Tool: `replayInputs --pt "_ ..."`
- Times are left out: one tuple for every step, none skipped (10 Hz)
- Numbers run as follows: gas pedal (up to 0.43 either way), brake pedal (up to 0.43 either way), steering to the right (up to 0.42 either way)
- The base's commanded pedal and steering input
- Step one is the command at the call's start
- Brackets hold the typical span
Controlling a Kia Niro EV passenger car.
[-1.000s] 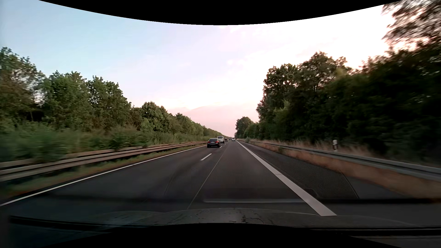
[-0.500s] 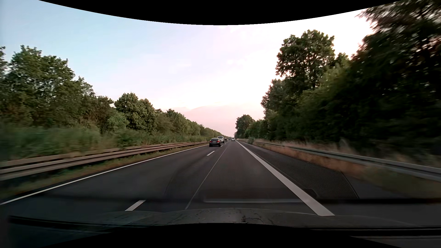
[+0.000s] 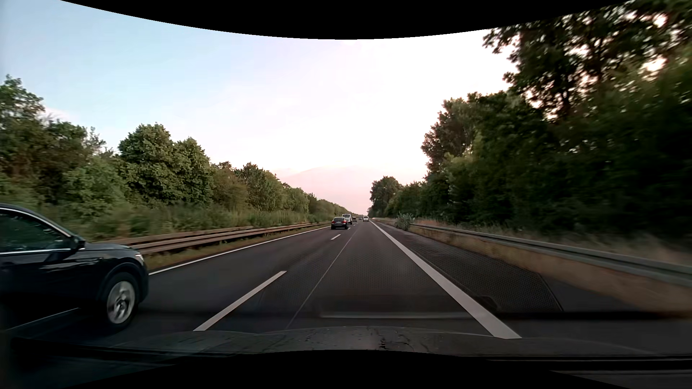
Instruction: Follow the waypoints while adhering to traffic rules and regulations
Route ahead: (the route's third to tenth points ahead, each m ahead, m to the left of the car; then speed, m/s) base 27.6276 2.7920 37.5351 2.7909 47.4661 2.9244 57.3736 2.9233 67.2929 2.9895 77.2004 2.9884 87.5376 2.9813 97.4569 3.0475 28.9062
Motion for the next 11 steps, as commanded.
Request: replayInputs --pt "0.260 0.000 -0.004" --pt "0.260 0.000 -0.004" --pt "0.260 0.000 -0.004" --pt "0.260 0.000 -0.004" --pt "0.248 0.000 -0.005" --pt "0.248 0.000 -0.005" --pt "0.248 0.000 -0.005" --pt "0.240 0.000 -0.005" --pt "0.240 0.000 -0.005" --pt "0.240 0.000 -0.005" --pt "0.240 0.000 -0.005"
